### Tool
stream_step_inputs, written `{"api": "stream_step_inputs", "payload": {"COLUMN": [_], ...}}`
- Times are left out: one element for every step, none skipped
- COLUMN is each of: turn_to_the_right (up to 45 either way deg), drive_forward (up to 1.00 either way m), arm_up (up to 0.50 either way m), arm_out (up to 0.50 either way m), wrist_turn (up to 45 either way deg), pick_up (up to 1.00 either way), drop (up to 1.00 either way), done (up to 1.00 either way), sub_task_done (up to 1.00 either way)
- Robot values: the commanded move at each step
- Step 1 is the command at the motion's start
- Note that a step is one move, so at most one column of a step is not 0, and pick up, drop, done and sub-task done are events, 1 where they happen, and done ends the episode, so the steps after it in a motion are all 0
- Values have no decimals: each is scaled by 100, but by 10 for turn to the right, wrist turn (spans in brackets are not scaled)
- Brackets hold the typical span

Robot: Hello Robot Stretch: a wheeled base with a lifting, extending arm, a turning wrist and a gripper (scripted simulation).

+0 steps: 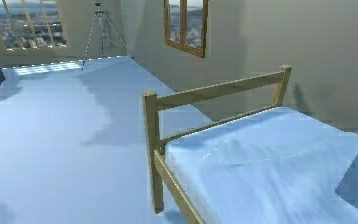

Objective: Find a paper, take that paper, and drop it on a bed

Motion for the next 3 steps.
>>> {"api": "stream_step_inputs", "payload": {"turn_to_the_right": [0, 0, 0], "drive_forward": [0, 0, 0], "arm_up": [0, -2, -32], "arm_out": [0, 0, 0], "wrist_turn": [390, 0, 0], "pick_up": [0, 0, 0], "drop": [0, 0, 0], "done": [0, 0, 0], "sub_task_done": [0, 0, 0]}}
